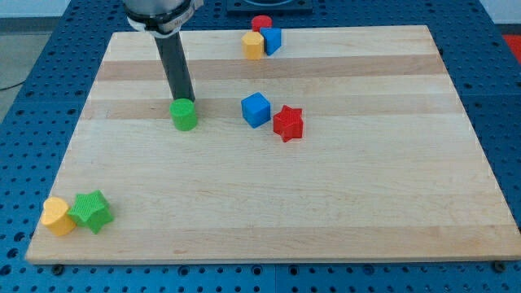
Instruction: Move the green circle towards the bottom left
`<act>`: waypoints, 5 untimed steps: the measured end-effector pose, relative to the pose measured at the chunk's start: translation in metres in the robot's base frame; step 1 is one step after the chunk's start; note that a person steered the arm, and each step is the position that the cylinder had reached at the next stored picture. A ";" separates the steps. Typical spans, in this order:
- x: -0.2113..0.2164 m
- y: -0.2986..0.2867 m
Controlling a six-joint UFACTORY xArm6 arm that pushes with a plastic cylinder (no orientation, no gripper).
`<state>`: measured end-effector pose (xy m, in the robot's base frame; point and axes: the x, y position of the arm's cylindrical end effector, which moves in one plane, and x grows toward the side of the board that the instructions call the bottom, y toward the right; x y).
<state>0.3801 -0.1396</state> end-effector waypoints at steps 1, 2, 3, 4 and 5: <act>0.023 0.000; 0.026 0.014; 0.035 0.031; 0.044 0.025; 0.061 0.017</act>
